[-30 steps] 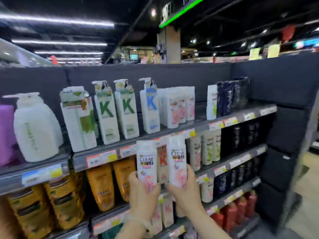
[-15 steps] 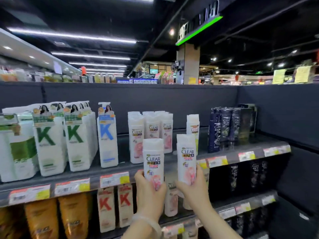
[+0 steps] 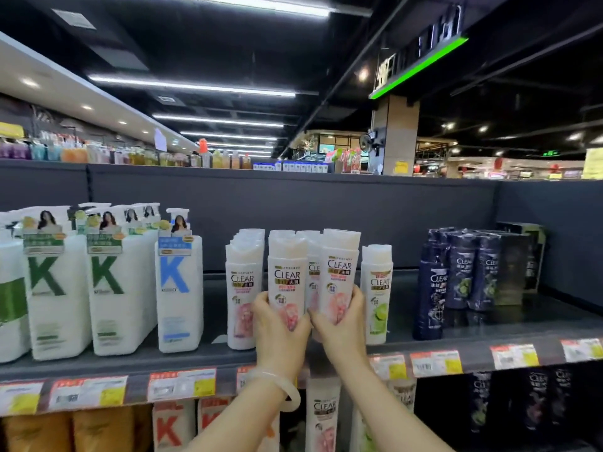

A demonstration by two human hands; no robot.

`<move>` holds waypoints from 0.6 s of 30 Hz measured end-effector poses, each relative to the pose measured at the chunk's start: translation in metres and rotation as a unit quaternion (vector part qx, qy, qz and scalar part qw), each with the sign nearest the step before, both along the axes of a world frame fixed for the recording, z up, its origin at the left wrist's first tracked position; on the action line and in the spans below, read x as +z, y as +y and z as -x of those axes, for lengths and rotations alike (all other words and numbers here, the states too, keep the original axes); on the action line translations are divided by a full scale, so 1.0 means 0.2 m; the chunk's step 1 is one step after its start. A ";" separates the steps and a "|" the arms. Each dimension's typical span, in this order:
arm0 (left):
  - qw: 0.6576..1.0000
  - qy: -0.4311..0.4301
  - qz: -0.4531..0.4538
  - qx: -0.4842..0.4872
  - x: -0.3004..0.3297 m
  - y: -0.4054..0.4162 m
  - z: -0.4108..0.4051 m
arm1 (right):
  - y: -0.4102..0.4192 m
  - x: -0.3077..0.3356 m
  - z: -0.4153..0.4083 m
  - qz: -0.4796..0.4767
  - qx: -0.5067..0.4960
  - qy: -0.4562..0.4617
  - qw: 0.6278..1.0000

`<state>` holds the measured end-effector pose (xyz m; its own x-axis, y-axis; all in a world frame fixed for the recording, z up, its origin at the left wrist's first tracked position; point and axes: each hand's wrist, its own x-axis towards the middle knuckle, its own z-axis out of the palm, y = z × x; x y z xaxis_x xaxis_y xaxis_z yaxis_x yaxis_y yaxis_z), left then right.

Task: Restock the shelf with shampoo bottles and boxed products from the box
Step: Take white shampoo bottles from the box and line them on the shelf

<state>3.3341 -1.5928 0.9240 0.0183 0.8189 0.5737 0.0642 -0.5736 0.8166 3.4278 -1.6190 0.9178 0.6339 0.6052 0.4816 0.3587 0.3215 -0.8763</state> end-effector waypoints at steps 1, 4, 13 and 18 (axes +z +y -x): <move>1.000 -0.001 -0.003 0.008 -0.01 0.01 -0.02 | 0.02 0.00 -0.01 0.001 0.003 -0.001 1.000; 1.000 -0.003 0.011 0.029 -0.03 0.05 -0.06 | 0.08 -0.03 -0.05 0.001 0.020 -0.001 1.000; 0.996 0.047 0.017 0.076 -0.08 0.13 -0.13 | 0.14 -0.07 -0.11 0.067 0.036 -0.044 0.996; 0.995 0.051 0.022 0.079 -0.13 0.16 -0.14 | 0.16 -0.08 -0.13 0.107 0.043 -0.078 0.990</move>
